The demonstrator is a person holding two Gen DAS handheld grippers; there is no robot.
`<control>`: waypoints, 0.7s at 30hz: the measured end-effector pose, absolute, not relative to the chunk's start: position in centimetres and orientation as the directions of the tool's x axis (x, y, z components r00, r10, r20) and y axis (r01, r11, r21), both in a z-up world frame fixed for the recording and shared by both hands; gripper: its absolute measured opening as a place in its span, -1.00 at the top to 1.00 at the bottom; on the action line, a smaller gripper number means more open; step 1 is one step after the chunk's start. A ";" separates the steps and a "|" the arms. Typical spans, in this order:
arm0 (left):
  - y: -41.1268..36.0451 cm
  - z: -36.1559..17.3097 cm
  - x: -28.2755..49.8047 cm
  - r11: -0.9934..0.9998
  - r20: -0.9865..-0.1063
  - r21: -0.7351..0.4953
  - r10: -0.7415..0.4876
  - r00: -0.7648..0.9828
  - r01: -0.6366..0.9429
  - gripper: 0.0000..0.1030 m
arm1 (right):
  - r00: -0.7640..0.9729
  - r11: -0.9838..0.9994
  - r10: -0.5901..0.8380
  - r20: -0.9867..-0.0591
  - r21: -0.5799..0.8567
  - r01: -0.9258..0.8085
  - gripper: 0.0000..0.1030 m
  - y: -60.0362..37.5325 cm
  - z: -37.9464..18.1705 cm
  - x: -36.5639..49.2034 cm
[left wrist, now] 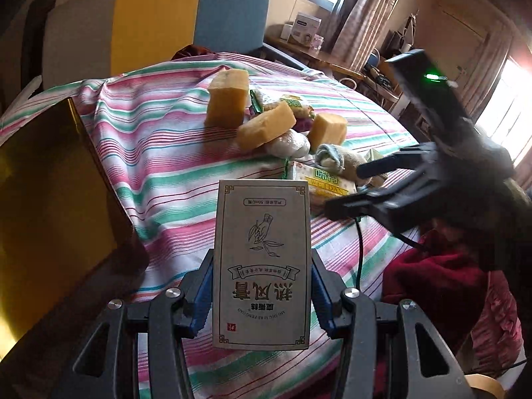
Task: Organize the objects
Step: 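Lift the white box with the left tool while the right tool grasps the WEIDAN cracker packet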
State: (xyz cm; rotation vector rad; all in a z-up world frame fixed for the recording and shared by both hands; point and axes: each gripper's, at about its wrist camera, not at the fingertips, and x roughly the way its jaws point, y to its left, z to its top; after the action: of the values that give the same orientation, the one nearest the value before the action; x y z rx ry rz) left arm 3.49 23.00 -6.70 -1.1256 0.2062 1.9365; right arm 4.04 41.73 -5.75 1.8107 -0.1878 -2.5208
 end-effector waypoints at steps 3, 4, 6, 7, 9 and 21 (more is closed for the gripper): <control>23.0 -6.8 3.5 -0.613 -0.769 -0.265 0.600 -0.221 -0.745 0.00 | -0.302 -0.995 -0.082 -0.950 0.098 -0.036 -0.98 42.2 -6.9 2.2; 22.9 -6.8 3.5 -0.614 -0.768 -0.267 0.601 -0.221 -0.743 0.00 | -0.305 -0.995 -0.081 -0.949 0.093 -0.026 -0.99 42.2 -7.2 1.7; 22.9 -6.9 3.4 -0.617 -0.769 -0.272 0.601 -0.219 -0.739 0.00 | -0.298 -0.995 -0.096 -0.950 0.103 -0.009 -0.99 42.1 -7.6 1.2; 22.9 -6.9 3.3 -0.618 -0.770 -0.273 0.600 -0.218 -0.737 0.00 | -0.294 -0.995 -0.099 -0.951 0.104 -0.002 -0.99 42.1 -7.9 1.1; 22.8 -7.2 3.0 -0.628 -0.776 -0.278 0.593 -0.214 -0.727 0.00 | -0.296 -0.993 -0.111 -0.949 0.115 0.004 -0.99 42.1 -8.6 1.1; 22.9 -8.3 2.7 -0.647 -0.798 -0.282 0.568 -0.202 -0.708 0.00 | -0.315 -0.990 -0.138 -0.939 0.138 0.023 -1.00 42.8 -9.5 1.8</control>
State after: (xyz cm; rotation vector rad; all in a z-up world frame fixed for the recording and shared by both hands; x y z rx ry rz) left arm 2.67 22.86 -8.34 -1.2012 0.1844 1.9400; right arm 1.78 42.80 -9.50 1.7762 -0.1500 -2.4651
